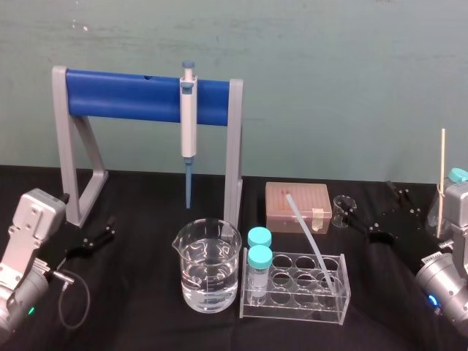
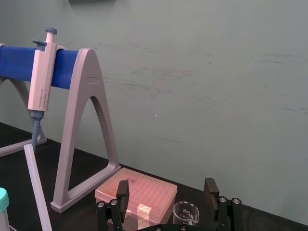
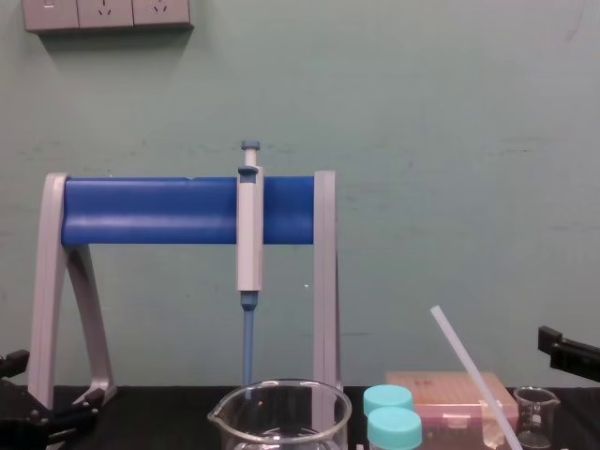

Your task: Pick up the stirring rod with one hand, then place it down.

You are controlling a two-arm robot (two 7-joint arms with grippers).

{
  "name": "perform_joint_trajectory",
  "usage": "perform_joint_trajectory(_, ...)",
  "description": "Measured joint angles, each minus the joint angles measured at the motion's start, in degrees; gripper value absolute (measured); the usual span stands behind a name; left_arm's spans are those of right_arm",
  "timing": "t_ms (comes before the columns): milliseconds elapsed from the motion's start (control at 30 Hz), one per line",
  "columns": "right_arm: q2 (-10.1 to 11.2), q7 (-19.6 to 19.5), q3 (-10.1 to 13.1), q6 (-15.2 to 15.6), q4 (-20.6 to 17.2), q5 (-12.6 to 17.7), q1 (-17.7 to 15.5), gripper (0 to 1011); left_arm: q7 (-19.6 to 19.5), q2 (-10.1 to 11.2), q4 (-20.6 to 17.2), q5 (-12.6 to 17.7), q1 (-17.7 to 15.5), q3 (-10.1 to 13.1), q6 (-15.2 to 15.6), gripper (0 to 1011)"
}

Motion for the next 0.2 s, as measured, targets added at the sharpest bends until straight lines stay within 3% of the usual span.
perform_joint_trajectory(200, 0.0, 0.0, 0.0, -0.1, -0.1, 0.0, 0.0, 1000, 0.0, 0.0, 0.0, 0.0, 0.0, 0.0, 0.0, 1000)
